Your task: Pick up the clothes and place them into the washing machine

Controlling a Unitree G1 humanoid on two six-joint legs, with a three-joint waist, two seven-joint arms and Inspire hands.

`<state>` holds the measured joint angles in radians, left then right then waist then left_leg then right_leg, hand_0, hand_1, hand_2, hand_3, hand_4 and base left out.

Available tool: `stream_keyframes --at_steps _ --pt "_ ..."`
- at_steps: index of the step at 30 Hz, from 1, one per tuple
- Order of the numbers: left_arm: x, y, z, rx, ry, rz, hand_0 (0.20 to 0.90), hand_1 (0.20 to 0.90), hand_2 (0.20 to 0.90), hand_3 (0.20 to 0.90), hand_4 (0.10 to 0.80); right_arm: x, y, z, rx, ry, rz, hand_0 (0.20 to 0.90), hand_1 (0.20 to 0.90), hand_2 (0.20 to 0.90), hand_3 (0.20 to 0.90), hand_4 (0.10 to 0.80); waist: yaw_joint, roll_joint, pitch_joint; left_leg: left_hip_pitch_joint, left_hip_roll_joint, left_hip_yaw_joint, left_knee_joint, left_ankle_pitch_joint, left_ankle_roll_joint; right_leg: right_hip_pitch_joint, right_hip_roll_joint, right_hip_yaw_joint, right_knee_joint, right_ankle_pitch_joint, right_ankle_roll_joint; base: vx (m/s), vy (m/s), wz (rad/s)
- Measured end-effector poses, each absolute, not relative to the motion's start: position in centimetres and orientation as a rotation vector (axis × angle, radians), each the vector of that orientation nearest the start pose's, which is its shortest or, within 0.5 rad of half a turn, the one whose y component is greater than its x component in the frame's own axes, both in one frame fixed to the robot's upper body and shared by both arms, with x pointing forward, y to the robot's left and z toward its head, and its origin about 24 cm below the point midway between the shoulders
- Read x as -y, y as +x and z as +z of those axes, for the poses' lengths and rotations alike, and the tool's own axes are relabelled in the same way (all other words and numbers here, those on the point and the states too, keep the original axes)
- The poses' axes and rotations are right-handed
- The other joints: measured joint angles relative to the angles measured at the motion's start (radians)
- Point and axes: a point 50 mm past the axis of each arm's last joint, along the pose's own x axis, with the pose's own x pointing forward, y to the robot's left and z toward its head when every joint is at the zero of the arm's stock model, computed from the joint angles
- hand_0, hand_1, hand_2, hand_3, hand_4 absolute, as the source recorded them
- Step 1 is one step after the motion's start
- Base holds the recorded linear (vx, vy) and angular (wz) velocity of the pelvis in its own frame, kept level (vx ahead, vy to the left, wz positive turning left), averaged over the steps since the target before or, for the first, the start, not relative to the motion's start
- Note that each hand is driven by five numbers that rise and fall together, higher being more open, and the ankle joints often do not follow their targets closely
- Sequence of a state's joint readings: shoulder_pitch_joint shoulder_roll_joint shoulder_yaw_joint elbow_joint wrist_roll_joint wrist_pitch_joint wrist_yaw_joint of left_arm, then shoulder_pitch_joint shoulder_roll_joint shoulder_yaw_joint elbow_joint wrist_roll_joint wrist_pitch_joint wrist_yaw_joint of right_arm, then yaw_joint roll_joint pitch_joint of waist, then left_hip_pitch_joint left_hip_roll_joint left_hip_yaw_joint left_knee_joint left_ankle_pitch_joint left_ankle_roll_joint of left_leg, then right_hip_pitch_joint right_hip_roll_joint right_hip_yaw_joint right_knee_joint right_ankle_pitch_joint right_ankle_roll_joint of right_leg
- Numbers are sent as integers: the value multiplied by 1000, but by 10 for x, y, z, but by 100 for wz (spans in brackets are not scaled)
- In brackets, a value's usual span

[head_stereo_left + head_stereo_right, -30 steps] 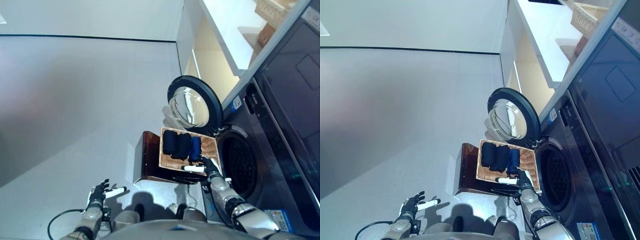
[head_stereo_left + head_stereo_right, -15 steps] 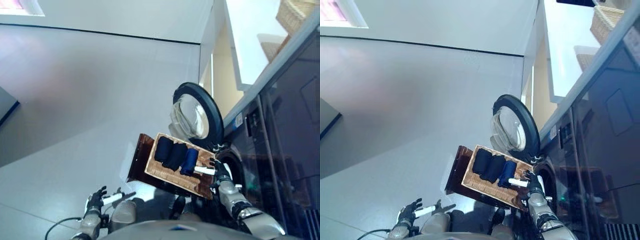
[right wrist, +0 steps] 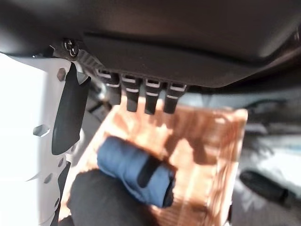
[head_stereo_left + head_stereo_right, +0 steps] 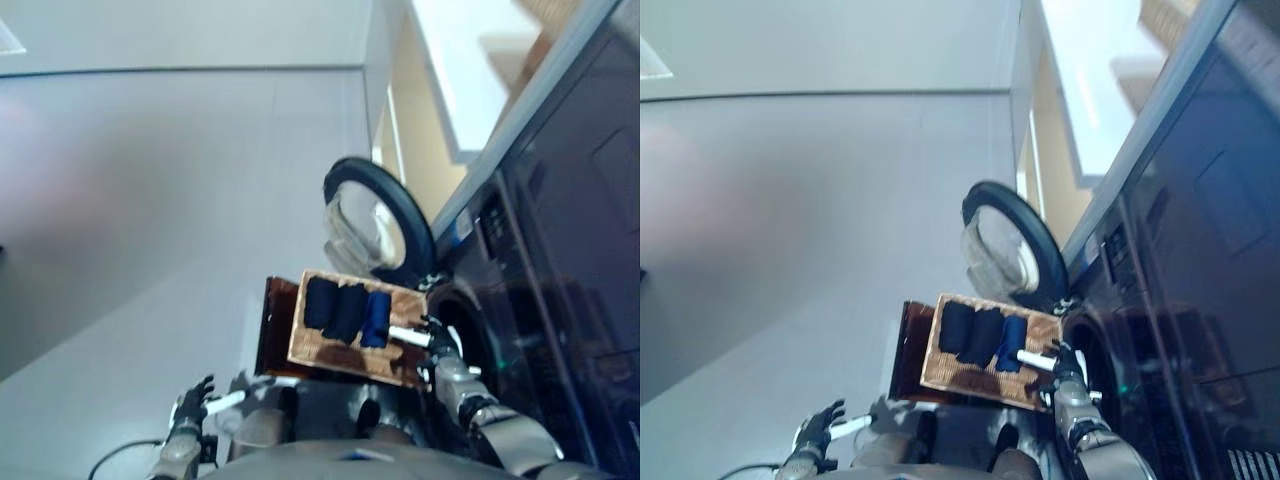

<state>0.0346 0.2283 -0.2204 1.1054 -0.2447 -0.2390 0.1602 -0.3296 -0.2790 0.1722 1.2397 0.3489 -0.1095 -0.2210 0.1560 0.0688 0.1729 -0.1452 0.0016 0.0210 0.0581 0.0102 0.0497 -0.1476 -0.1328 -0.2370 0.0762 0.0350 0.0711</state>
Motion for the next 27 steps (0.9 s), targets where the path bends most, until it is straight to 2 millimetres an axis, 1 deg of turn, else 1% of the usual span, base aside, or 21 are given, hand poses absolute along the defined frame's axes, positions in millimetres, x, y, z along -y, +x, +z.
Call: stream_keyframes --at_steps 1,2,3,4,5,7,8,10,11,13,15,17,18,19,21,23,25,27 --pt "-221 130 -140 -846 162 207 900 900 900 900 800 246 230 -98 -768 -137 -380 900 900 900 900 800 0 10 20 -11 -3 -7 12 0 -1 -1 -4 -10 -2 0 1 -120 -46 17" --pt "-220 134 -138 -822 155 206 900 900 900 900 800 246 234 -96 -760 -131 -383 900 900 900 900 800 0 13 28 -13 -3 -11 12 0 -1 -2 -4 -15 -3 0 1 -126 -30 23" --pt "-218 147 -129 -750 142 186 900 900 900 900 800 246 246 -88 -729 -111 -396 900 900 900 900 800 -3 15 48 -40 -2 -25 22 1 -4 -22 -4 -25 6 -2 -2 -128 -21 17" --pt "-215 159 -118 -672 123 162 900 900 900 900 800 248 260 -77 -691 -99 -417 900 900 900 900 800 5 17 67 -76 -1 -26 31 3 -5 -57 -4 -27 16 -3 -5 -103 -4 17" --pt "-212 167 -113 -631 115 147 900 900 900 900 800 251 268 -70 -666 -97 -434 900 900 900 900 800 11 20 81 -92 -1 -26 32 9 -5 -74 -5 -28 24 -1 -6 -70 -4 7" --pt "-202 187 -91 -496 82 96 900 900 900 900 800 262 292 -44 -590 -81 -494 900 900 900 900 800 23 25 124 -155 -2 -30 49 19 -4 -144 -11 -27 63 -5 -13 -44 0 8" --pt "-198 194 -84 -453 66 85 900 900 900 900 800 265 299 -35 -565 -76 -519 900 900 900 900 800 37 32 142 -164 -4 -31 44 28 -2 -157 -14 -28 69 -3 -12 -29 6 6" --pt "-197 200 -75 -405 49 81 900 900 900 900 800 264 309 -26 -532 -64 -532 900 900 900 900 800 43 30 162 -175 -5 -30 45 28 -3 -179 -17 -25 87 -7 -15 0 0 0" --pt "-197 205 -67 -363 41 77 900 900 900 900 800 262 315 -19 -505 -62 -533 900 900 900 900 800 49 30 166 -199 -6 -31 47 29 -3 -205 -19 -25 98 -12 -22 -6 6 4" --pt "-196 213 -59 -325 30 90 900 900 900 900 800 260 324 -10 -479 -55 -533 900 900 900 900 800 53 30 174 -234 -9 -34 60 32 -2 -242 -24 -26 115 -11 -21 1 14 7" --pt "-195 225 -46 -260 13 95 900 900 900 900 800 257 335 3 -443 -47 -527 900 900 900 900 800 57 34 218 -246 -13 -39 77 32 -1 -252 -30 -27 136 -14 -19 18 29 8" --pt "-194 233 -29 -180 -2 102 900 900 900 900 800 256 340 10 -423 -45 -535 900 900 900 900 800 61 31 230 -270 -18 -41 81 31 1 -283 -37 -27 156 -20 -19 22 17 6" --pt "-193 237 -24 -157 -5 105 900 900 900 900 800 256 341 12 -419 -45 -542 900 900 900 900 800 65 33 237 -272 -19 -40 81 31 2 -284 -39 -27 158 -20 -18 16 19 6" --pt "-193 243 -15 -111 -13 117 900 900 900 900 800 256 340 11 -423 -46 -547 900 900 900 900 800 69 33 244 -272 -21 -41 82 31 2 -286 -42 -27 164 -24 -17 0 0 0" --pt "-194 246 -8 -83 -11 130 900 900 900 900 800 257 340 10 -426 -48 -555 900 900 900 900 800 74 32 244 -275 -23 -42 83 31 2 -291 -45 -27 169 -27 -16 22 22 3" --pt "-201 254 9 -2 6 154 900 900 900 900 800 259 343 17 -406 -46 -578 900 900 900 900 800 74 33 246 -305 -26 -44 97 30 3 -322 -50 -26 187 -32 -16 25 33 4" --pt "-209 259 22 54 4 212 900 900 900 900 800 261 343 18 -407 -51 -601 900 900 900 900 800 74 33 246 -319 -28 -44 102 30 3 -340 -53 -24 199 -33 -16 -2 41 1" --pt "-213 260 27 78 -3 249 900 900 900 900 800 262 342 17 -409 -55 -612 900 900 900 900 800 75 33 246 -320 -31 -43 103 30 3 -345 -56 -20 202 -33 -16 -8 42 -3"
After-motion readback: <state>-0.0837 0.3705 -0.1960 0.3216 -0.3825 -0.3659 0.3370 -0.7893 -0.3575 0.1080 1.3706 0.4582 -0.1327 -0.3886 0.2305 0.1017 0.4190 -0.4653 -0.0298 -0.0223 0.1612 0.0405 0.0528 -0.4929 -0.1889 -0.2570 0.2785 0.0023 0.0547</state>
